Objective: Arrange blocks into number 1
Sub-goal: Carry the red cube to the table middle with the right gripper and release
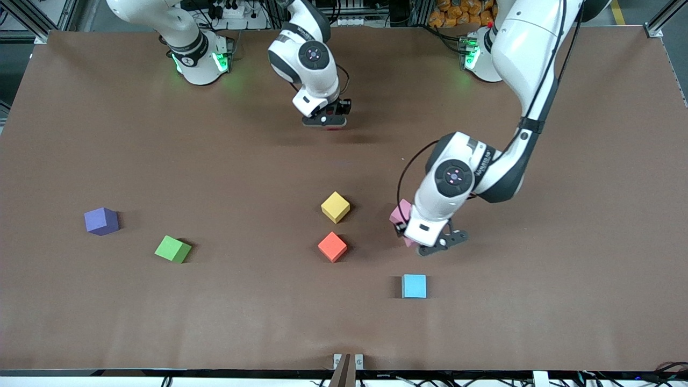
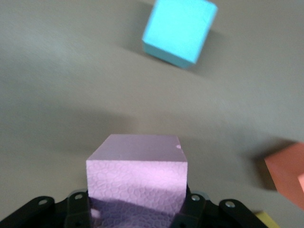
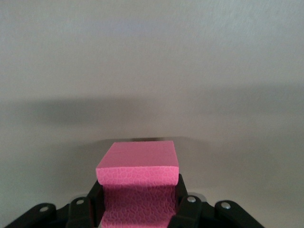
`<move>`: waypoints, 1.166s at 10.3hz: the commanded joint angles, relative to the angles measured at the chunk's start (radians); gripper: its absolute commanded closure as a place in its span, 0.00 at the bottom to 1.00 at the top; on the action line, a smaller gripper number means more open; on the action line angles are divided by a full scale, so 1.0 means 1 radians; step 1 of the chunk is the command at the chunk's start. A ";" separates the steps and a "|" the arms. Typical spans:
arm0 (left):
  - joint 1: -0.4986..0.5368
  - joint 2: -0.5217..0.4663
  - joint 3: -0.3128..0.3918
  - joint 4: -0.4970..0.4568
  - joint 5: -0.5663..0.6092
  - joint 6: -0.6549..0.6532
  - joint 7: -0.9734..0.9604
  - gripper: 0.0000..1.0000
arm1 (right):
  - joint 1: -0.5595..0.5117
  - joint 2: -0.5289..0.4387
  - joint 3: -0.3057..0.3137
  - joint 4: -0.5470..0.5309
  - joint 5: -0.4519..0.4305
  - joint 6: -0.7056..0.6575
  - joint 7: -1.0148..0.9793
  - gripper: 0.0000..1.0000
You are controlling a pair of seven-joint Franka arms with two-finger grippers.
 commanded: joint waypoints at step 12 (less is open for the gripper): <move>0.012 -0.304 -0.176 -0.416 0.003 0.008 0.086 1.00 | 0.034 0.053 0.025 -0.017 -0.102 0.024 0.176 0.24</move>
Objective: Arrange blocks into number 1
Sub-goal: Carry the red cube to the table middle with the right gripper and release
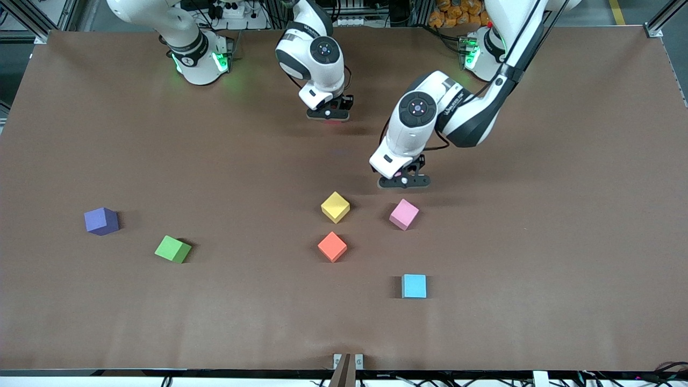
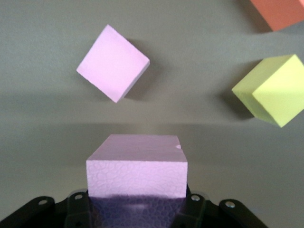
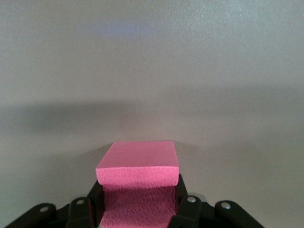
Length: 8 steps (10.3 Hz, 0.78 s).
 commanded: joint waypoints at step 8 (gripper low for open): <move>0.000 -0.028 -0.024 -0.048 0.003 0.014 -0.022 1.00 | -0.180 -0.206 0.006 0.086 -0.021 -0.226 -0.133 0.00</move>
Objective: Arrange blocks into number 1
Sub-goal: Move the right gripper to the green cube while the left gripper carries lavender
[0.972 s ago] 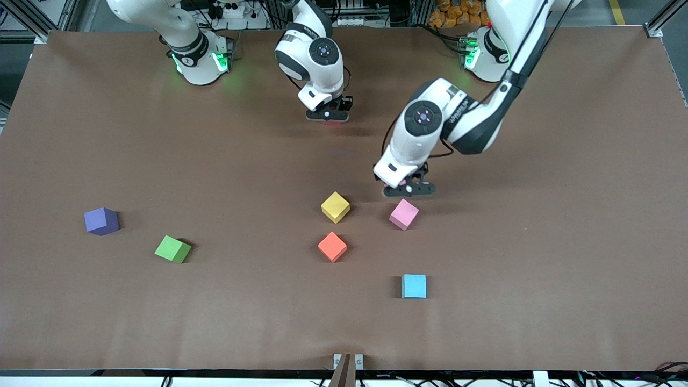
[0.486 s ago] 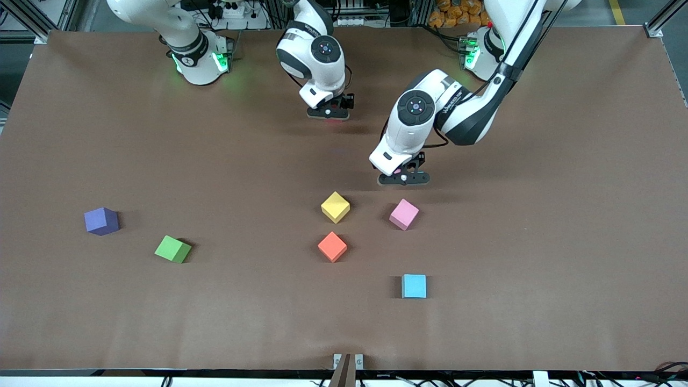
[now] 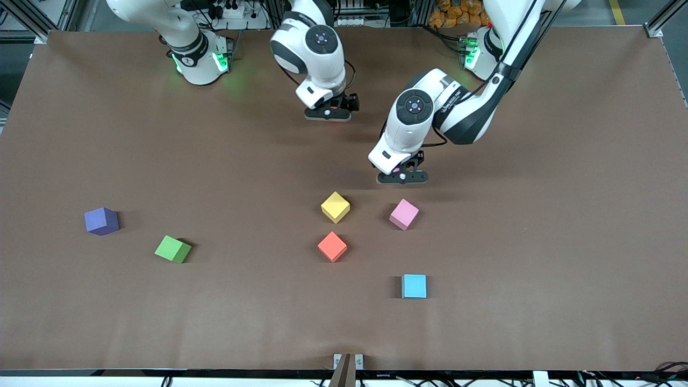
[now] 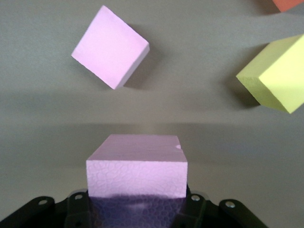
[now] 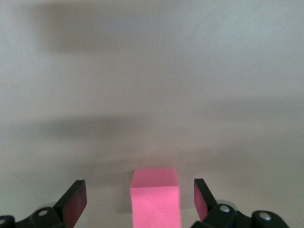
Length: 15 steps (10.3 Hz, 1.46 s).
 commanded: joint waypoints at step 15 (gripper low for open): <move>-0.349 0.271 -0.049 0.122 0.258 0.158 -0.607 1.00 | -0.664 0.239 -0.316 0.373 0.033 -0.042 -0.718 0.00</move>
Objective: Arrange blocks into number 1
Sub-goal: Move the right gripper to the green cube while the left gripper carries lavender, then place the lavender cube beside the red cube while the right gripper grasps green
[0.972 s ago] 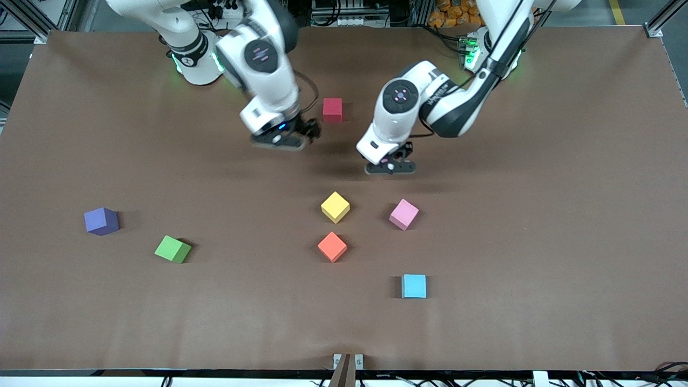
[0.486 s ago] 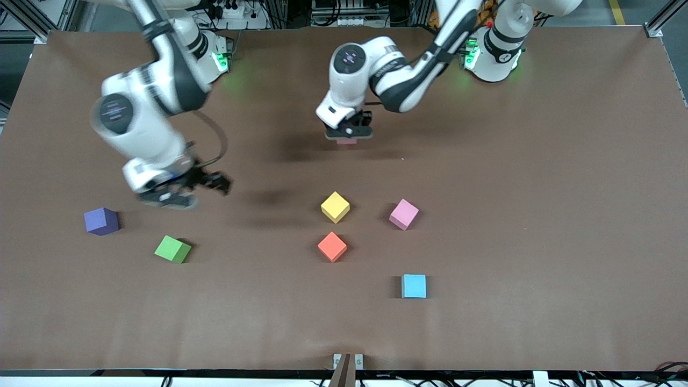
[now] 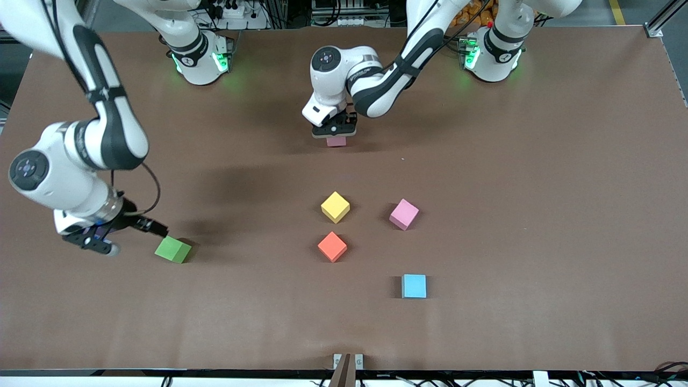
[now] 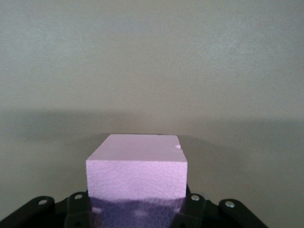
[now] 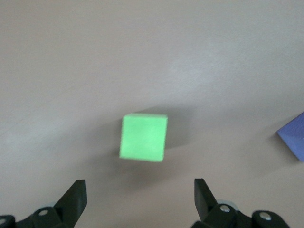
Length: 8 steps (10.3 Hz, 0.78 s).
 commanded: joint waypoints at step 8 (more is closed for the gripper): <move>-0.038 0.029 -0.001 0.026 0.034 -0.001 -0.003 1.00 | 0.092 0.225 -0.092 0.162 0.111 -0.004 0.018 0.00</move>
